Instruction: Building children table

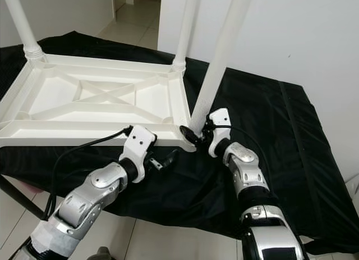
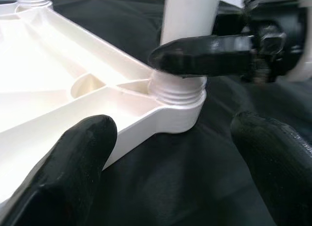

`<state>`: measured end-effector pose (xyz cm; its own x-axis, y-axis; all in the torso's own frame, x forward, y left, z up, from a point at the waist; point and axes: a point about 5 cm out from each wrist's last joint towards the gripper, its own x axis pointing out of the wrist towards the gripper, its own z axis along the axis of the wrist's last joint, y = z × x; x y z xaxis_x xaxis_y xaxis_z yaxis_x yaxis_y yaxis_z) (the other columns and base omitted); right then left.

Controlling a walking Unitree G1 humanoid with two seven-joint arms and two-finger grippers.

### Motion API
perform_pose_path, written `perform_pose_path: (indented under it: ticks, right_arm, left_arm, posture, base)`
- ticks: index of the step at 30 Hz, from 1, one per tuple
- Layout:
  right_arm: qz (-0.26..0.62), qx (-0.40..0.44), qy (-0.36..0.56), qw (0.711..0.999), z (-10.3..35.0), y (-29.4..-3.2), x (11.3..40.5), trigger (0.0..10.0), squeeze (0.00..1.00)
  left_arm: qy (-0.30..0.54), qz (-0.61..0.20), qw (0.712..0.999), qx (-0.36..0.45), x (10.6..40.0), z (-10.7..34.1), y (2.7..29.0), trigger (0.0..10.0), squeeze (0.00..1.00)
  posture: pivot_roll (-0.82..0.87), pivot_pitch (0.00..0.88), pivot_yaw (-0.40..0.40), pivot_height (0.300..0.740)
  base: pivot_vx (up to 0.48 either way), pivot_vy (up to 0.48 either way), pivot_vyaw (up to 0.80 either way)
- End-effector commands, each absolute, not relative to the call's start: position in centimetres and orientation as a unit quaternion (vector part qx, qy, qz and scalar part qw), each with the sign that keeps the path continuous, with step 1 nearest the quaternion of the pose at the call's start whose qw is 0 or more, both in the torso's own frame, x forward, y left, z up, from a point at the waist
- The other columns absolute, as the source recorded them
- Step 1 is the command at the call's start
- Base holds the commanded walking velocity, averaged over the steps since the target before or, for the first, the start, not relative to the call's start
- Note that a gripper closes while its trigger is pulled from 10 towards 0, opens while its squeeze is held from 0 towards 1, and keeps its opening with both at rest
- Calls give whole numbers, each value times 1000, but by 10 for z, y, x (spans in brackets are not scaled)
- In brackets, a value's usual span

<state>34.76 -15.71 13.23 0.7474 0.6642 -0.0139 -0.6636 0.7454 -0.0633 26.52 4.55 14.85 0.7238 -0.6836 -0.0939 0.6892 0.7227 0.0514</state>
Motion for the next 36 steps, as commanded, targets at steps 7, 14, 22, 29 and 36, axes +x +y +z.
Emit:
perform_pose_path:
  ticks: [7, 14, 22, 29, 36]
  right_arm:
    - [392, -27, 2, 919, 126, -150, 347, 0, 0]
    - [366, -13, 3, 930, 119, -142, 342, 0, 0]
    - [266, -15, -6, 964, 117, -137, 337, 0, 0]
    - [142, -12, -1, 990, 115, -138, 327, 0, 0]
    - [16, -13, 8, 1000, 113, -136, 314, 0, 0]
  left_arm:
    - [46, -404, 913, 44, 255, 144, 41, 10000, 0]
    - [49, -406, 912, 44, 254, 143, 41, 10000, 0]
    - [46, -409, 910, 48, 257, 144, 40, 10000, 0]
    - [43, -410, 910, 48, 258, 145, 40, 10000, 0]
    - [39, -415, 908, 45, 260, 146, 37, 10000, 0]
  posture:
    - [205, 3, -106, 740]
    - [203, 0, -106, 740]
    - [191, 0, -102, 740]
    - [181, 0, -106, 740]
    - [170, 0, -104, 740]
  base:
    - [0, 0, 0]
    - [0, 0, 0]
    - [0, 0, 0]
    - [0, 0, 0]
    - [0, 0, 0]
